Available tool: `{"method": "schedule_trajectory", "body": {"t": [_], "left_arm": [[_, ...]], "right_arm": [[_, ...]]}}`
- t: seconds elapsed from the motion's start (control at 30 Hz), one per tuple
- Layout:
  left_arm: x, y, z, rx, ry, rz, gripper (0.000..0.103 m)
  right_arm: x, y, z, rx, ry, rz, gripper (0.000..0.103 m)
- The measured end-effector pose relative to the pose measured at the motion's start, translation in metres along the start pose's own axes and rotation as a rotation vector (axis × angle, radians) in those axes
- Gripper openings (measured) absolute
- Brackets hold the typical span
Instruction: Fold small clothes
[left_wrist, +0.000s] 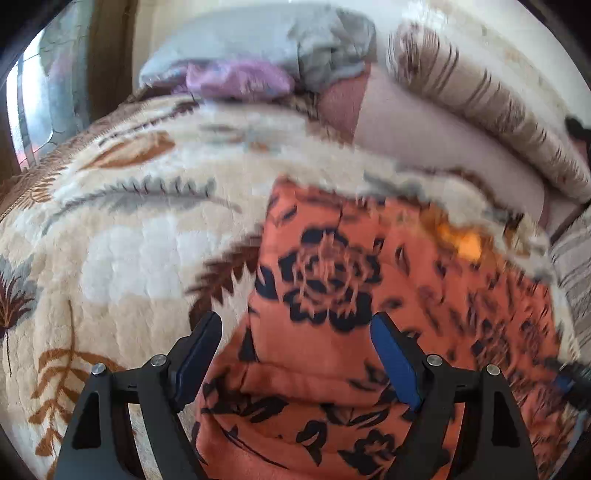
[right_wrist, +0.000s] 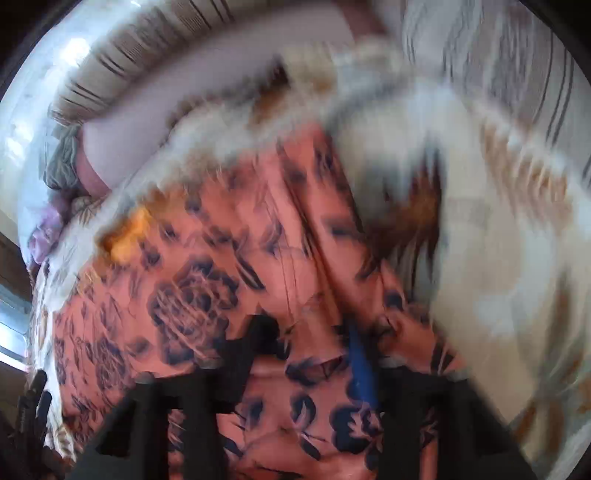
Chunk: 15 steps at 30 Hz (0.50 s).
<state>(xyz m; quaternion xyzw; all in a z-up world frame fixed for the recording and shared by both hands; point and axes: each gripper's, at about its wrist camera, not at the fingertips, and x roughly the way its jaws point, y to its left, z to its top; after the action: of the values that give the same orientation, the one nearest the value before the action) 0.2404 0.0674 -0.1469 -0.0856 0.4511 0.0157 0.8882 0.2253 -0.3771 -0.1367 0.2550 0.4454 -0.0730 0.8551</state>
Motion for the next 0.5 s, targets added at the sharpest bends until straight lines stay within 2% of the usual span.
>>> {"method": "schedule_trajectory", "body": {"t": [0.03,0.07,0.1,0.17,0.2,0.23,0.27,0.33,0.37,0.43,0.5], "left_arm": [[0.004,-0.003,-0.003,0.029,0.01,0.019,0.083],[-0.002,-0.005,-0.001,0.029,-0.016,0.026,0.083],[-0.011,-0.004,0.002,0.012,-0.042,0.014,0.083],[-0.033,0.0,0.007,-0.036,-0.145,-0.035,0.083],[-0.04,0.001,0.009,-0.041,-0.188,-0.028,0.083],[-0.038,0.001,0.01,-0.027,-0.193,0.004,0.083],[-0.027,-0.002,0.01,-0.001,-0.14,0.034,0.083],[0.01,-0.002,0.004,0.024,0.065,0.035,0.085],[0.004,-0.002,0.002,0.025,0.012,0.04,0.085],[-0.011,-0.004,0.007,0.011,-0.044,0.041,0.085],[-0.022,0.0,0.011,-0.007,-0.103,0.013,0.085]], "right_arm": [[-0.008,-0.002,0.002,0.018,-0.001,0.005,0.055],[-0.015,-0.002,0.005,0.034,0.002,0.002,0.065],[-0.025,-0.002,0.009,0.031,-0.026,-0.002,0.066],[-0.049,0.006,0.02,-0.02,-0.114,-0.007,0.066],[-0.059,0.012,0.024,-0.044,-0.151,0.0,0.067],[-0.063,0.019,0.03,-0.06,-0.171,0.016,0.068],[-0.066,0.025,0.036,-0.079,-0.179,0.049,0.072],[-0.055,0.043,0.044,-0.114,-0.144,0.133,0.077],[-0.043,0.05,0.048,-0.127,-0.105,0.176,0.078],[-0.011,0.055,0.048,-0.132,-0.028,0.197,0.078],[0.031,0.046,0.047,-0.1,0.082,0.122,0.077]]}}
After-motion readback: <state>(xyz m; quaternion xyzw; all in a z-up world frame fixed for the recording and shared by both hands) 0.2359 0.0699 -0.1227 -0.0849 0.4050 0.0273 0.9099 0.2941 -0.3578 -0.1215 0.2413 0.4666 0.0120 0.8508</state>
